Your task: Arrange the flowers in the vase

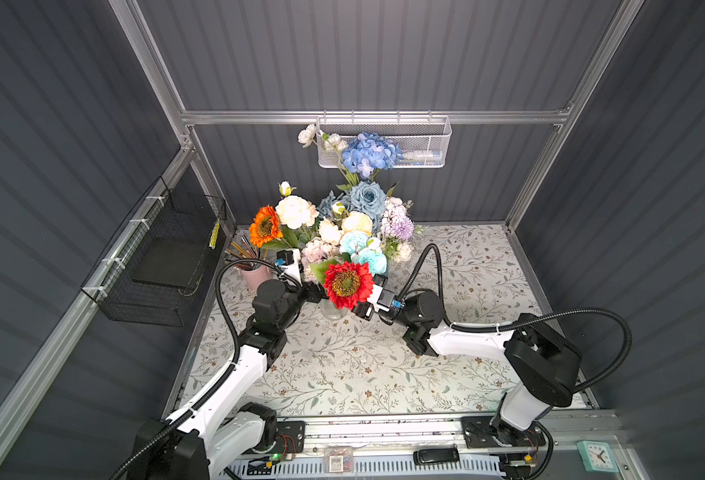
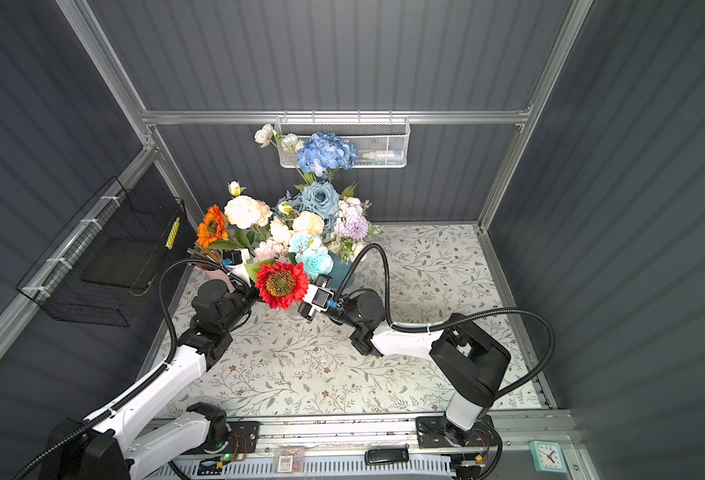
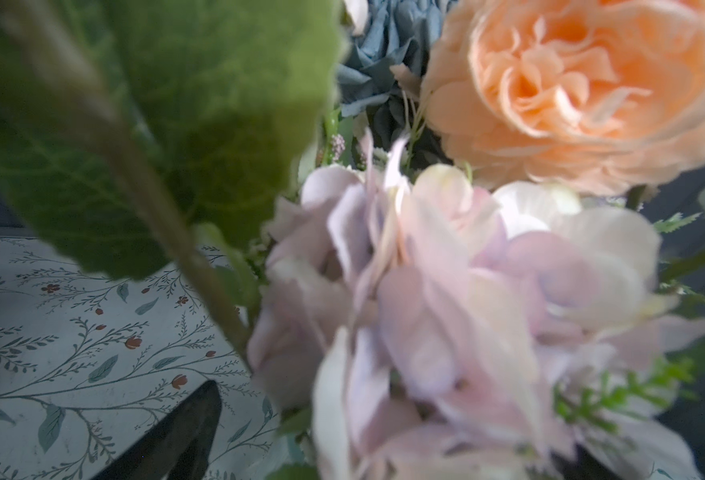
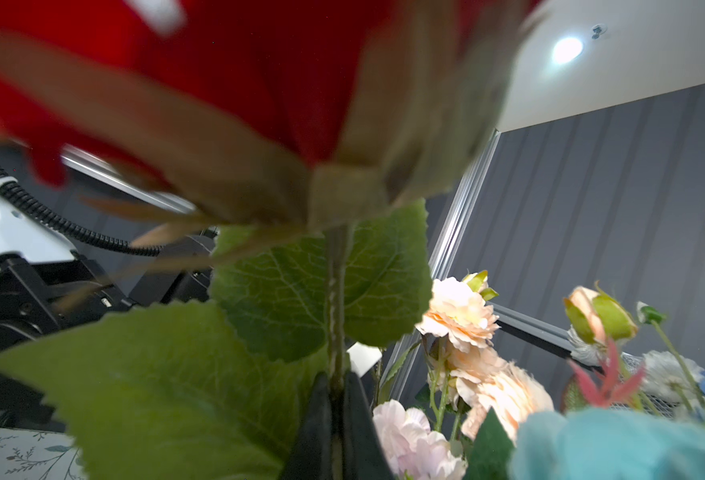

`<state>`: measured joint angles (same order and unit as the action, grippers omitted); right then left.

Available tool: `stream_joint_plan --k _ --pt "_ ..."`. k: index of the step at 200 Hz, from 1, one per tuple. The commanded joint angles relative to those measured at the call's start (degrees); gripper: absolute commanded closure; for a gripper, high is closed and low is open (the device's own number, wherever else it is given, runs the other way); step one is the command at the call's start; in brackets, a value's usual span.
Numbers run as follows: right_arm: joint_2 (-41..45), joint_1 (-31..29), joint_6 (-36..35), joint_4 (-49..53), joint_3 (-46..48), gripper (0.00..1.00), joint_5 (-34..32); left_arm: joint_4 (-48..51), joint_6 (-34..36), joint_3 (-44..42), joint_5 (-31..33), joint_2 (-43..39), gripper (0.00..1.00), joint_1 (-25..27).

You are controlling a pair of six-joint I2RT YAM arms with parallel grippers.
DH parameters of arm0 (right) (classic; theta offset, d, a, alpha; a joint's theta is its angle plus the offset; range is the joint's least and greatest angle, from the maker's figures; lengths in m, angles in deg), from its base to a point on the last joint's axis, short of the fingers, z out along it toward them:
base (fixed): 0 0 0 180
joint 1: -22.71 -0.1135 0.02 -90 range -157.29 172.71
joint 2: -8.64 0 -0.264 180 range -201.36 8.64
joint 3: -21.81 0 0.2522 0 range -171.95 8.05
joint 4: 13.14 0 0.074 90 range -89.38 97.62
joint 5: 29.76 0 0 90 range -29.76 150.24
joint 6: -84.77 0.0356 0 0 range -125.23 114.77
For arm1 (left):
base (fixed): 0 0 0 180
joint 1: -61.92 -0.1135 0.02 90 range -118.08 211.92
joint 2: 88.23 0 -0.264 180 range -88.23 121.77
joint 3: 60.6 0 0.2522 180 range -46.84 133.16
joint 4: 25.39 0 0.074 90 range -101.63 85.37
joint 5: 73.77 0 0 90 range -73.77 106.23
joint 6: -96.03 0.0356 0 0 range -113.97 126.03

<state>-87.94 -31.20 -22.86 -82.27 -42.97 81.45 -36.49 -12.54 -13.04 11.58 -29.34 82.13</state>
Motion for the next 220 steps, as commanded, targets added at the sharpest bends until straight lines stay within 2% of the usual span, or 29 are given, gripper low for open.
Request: stream_joint_plan --k 1,107,220 --pt "-1.3 0.5 -0.8 -1.8 -0.1 1.00 -1.2 -0.2 -0.5 2.4 1.6 -1.4 0.00 0.0" --pt "6.6 0.5 5.0 -1.9 4.3 1.00 0.7 2.9 -0.2 4.9 1.1 -2.6 0.00 0.0" --pt "3.2 0.5 -1.3 -1.9 0.1 1.00 2.4 5.0 2.3 5.7 3.0 -1.5 0.00 0.0"
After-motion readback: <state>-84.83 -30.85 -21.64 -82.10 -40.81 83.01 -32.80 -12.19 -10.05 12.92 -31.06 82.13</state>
